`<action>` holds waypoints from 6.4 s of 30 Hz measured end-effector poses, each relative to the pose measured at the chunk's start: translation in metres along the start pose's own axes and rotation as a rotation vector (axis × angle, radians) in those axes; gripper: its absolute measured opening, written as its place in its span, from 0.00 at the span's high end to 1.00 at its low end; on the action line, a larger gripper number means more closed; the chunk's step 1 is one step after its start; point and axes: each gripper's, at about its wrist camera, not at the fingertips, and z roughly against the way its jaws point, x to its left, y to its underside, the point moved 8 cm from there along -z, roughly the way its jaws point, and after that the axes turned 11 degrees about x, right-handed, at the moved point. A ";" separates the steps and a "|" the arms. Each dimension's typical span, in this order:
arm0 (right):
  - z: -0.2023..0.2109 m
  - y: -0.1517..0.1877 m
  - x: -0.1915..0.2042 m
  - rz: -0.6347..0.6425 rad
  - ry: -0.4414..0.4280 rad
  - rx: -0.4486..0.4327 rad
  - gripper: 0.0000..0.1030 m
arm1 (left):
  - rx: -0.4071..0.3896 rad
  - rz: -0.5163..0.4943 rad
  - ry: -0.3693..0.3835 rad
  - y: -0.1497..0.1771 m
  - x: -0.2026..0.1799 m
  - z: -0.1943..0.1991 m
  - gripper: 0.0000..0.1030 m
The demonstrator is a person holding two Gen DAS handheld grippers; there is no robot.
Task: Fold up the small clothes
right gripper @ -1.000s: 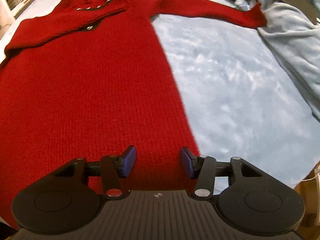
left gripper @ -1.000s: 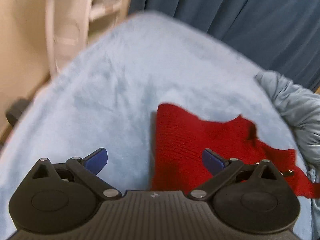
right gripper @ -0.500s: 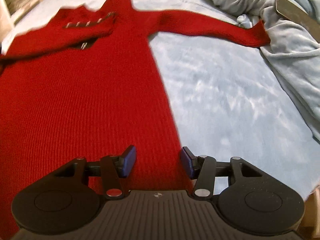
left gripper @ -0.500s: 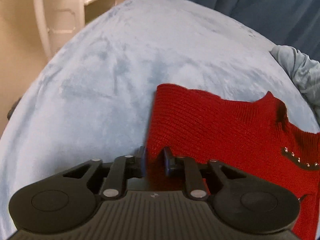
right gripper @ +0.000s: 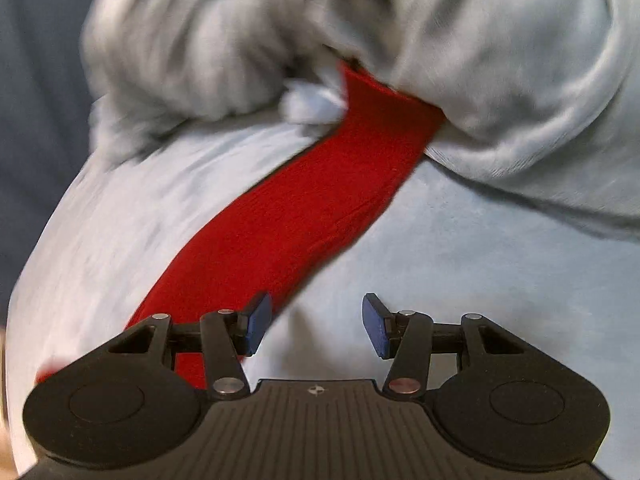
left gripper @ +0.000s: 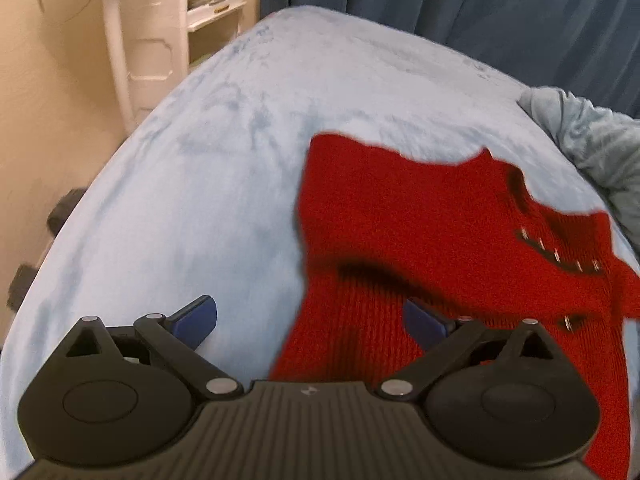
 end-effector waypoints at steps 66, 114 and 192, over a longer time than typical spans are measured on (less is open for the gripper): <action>0.093 0.269 0.068 1.161 0.051 -0.123 0.38 | 0.070 -0.141 0.038 -0.129 -0.095 -0.095 0.86; 0.014 0.199 0.122 0.971 0.041 -0.031 0.48 | -0.060 -0.273 -0.198 0.017 -0.040 -0.024 0.00; 0.176 0.284 -0.086 0.996 0.219 0.245 0.31 | 0.147 -0.332 -0.167 0.219 0.023 0.048 0.00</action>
